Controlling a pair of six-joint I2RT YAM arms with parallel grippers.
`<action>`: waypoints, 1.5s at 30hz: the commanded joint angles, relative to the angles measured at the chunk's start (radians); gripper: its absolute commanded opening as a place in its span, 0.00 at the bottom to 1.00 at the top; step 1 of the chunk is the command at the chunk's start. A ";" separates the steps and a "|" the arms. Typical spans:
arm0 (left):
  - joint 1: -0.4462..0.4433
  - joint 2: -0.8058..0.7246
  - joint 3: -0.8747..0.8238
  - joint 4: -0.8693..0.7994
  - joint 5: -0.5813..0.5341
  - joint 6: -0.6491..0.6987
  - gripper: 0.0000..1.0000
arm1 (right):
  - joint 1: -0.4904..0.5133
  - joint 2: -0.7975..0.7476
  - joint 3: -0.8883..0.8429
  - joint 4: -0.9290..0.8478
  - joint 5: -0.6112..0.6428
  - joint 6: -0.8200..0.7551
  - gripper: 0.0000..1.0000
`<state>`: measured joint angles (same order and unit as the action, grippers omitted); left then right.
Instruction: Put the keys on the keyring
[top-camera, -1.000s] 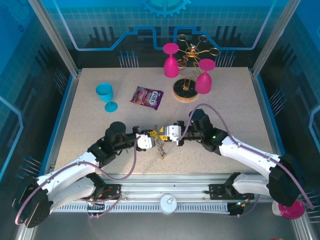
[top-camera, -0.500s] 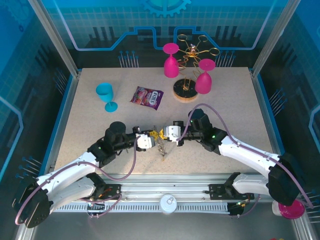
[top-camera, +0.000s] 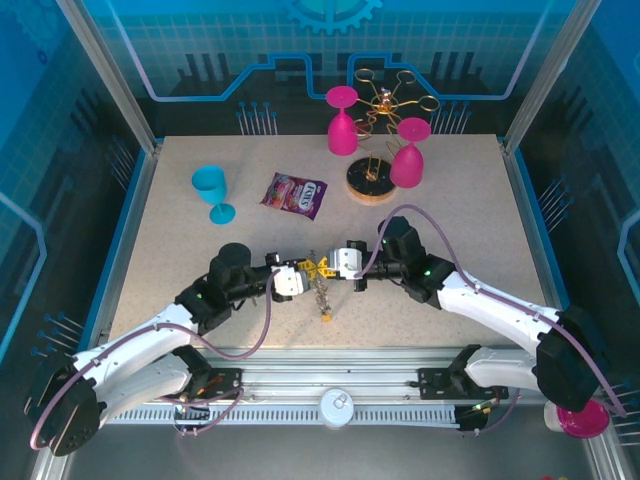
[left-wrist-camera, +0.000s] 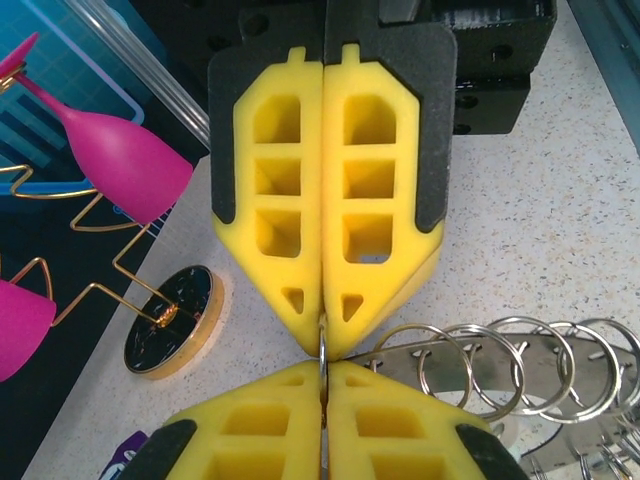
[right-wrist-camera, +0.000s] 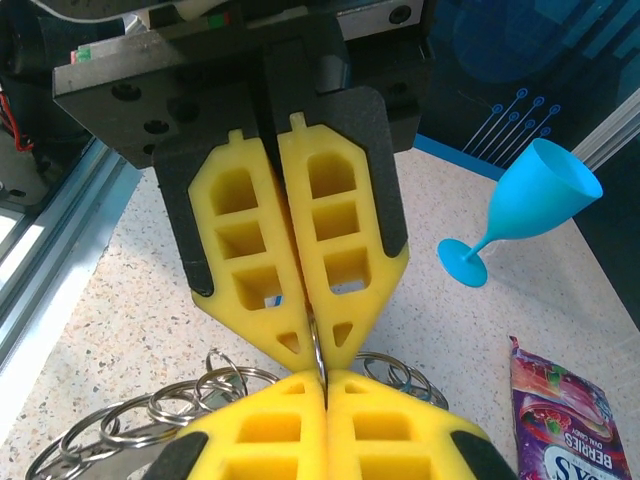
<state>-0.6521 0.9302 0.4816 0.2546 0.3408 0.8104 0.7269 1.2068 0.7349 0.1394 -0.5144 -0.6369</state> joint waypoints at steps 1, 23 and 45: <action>-0.007 0.014 0.029 0.095 0.007 -0.013 0.04 | 0.018 -0.001 0.017 0.046 -0.131 0.033 0.00; 0.005 -0.088 0.242 -0.309 -0.609 -0.442 0.00 | -0.046 -0.147 -0.041 -0.058 0.426 0.532 0.43; 0.337 -0.041 0.327 -0.677 -0.842 -1.023 0.00 | 0.312 0.556 0.395 -0.245 0.601 1.354 0.39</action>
<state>-0.3325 0.9100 0.8261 -0.4232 -0.4603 -0.1276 1.0164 1.7031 1.0794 -0.0822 0.0788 0.5747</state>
